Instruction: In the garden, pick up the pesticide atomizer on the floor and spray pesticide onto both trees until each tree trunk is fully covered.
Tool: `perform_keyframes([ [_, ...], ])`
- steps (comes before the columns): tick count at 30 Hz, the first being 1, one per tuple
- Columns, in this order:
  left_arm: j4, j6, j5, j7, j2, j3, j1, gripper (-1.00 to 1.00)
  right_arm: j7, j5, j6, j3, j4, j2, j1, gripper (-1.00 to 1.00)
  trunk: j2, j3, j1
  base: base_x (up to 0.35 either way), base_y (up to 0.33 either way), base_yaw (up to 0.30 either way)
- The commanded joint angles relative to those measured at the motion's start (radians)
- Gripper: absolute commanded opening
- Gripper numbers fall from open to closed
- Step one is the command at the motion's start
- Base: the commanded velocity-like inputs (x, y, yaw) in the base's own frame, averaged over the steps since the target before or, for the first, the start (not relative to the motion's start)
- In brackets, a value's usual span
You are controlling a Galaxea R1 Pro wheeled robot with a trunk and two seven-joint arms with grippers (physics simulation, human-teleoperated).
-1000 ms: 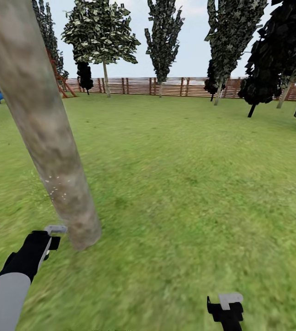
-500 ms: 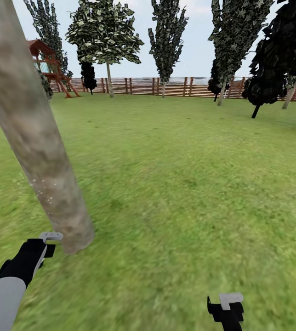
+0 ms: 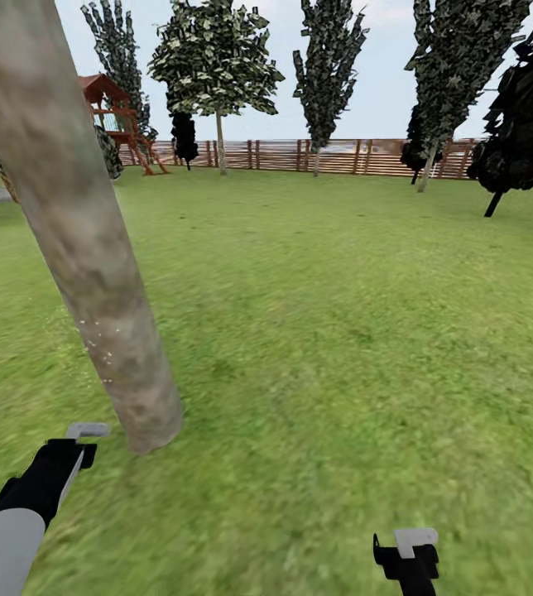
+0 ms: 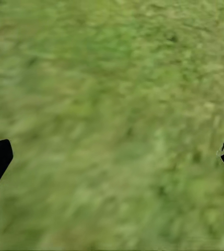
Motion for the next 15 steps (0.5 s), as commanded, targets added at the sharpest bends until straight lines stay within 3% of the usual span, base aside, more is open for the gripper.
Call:
perform_keyframes([
  [1, 0.000, -0.016, -0.004, 0.000, -0.004, 0.001, 0.000, -1.00, 0.000, 0.000, 0.000, 0.000, 0.000, 0.000, 0.000, 1.00, 0.000, 0.000, 0.000, 0.081, -0.245, 0.027],
  [12, -0.005, -0.033, 0.005, 0.004, -0.012, 0.001, 0.000, -1.00, 0.000, 0.000, 0.000, 0.001, -0.001, 0.001, 0.000, 1.00, 0.000, 0.000, 0.000, 0.033, -0.269, 0.006],
  [15, -0.006, -0.033, 0.009, 0.006, -0.011, 0.002, 0.000, -1.00, -0.001, 0.000, 0.000, 0.001, -0.001, 0.002, 0.000, 1.00, 0.000, 0.000, 0.000, 0.000, -0.275, 0.206],
])
